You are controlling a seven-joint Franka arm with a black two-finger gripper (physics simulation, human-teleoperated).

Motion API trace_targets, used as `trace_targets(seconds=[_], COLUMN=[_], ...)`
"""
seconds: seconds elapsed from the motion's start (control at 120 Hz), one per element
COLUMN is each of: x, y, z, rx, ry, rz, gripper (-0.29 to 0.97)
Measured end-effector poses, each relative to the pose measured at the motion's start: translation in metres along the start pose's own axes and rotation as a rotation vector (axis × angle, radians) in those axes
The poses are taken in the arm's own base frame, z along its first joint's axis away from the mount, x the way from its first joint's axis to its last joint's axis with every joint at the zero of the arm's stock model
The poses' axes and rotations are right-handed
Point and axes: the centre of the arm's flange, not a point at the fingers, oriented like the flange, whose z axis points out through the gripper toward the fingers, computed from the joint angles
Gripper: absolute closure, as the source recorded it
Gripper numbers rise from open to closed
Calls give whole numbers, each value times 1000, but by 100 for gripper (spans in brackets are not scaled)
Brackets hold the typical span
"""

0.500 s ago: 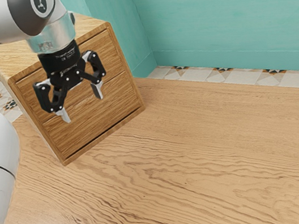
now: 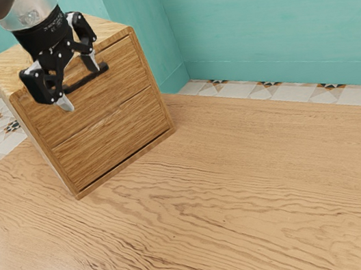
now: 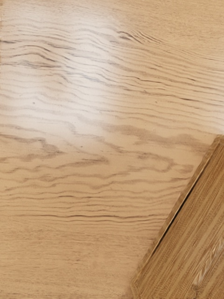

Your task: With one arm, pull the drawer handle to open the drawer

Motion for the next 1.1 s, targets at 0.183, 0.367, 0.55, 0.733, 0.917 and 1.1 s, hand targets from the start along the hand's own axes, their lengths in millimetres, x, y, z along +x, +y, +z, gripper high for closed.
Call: trace_targets(seconds=[0.183, 0.367, 0.55, 0.733, 0.917, 1.1], x=[46, 48, 37, 48, 55, 56], y=[44, 46, 61, 77, 94, 107], z=[61, 59, 78, 96, 108, 122], rx=[-11, -10, -48, -117, -178, -212], ry=[-133, -96, 122, 193, 172, 145], rz=[-353, -657, -886, -1033, -1134, -1198], gripper=[3, 3, 3, 3, 3, 4])
